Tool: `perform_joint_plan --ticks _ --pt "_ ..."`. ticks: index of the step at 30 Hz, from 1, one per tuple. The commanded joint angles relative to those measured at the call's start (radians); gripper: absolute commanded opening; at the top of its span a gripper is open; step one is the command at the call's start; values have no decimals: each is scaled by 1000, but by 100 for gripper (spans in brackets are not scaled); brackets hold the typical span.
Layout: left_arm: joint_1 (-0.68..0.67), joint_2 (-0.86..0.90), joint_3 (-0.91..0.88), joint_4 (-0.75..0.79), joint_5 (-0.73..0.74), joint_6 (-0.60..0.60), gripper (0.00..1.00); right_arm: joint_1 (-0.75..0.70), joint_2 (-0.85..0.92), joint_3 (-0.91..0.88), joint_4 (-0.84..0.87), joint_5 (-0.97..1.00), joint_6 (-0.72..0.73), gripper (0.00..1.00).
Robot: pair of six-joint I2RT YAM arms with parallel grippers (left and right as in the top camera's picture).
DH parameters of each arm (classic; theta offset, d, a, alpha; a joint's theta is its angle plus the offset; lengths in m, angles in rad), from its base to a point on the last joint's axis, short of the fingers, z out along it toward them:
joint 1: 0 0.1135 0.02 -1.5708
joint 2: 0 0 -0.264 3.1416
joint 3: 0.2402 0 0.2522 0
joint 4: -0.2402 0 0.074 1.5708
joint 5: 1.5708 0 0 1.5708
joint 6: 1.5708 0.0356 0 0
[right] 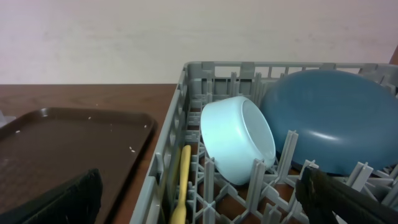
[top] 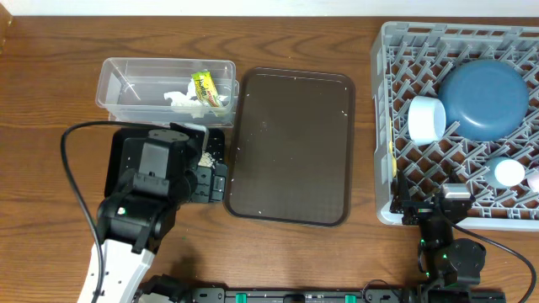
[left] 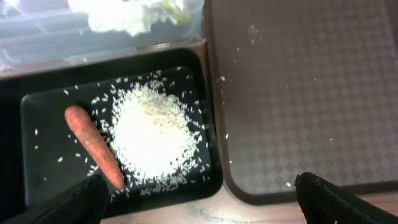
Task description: Sort waste into correct bins and load items into the dishwasher rack
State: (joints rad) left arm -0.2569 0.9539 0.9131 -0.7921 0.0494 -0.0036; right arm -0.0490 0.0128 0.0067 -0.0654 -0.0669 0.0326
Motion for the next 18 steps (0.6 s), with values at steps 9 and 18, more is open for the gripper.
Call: perform_joint_plan --ticks 9,18 --pt "103 -365 -267 237 58 -9 98 18 -7 -1 -5 7 -19 99" --pt "209 -619 -599 553 149 -20 98 18 -7 -1 -5 7 -19 99"
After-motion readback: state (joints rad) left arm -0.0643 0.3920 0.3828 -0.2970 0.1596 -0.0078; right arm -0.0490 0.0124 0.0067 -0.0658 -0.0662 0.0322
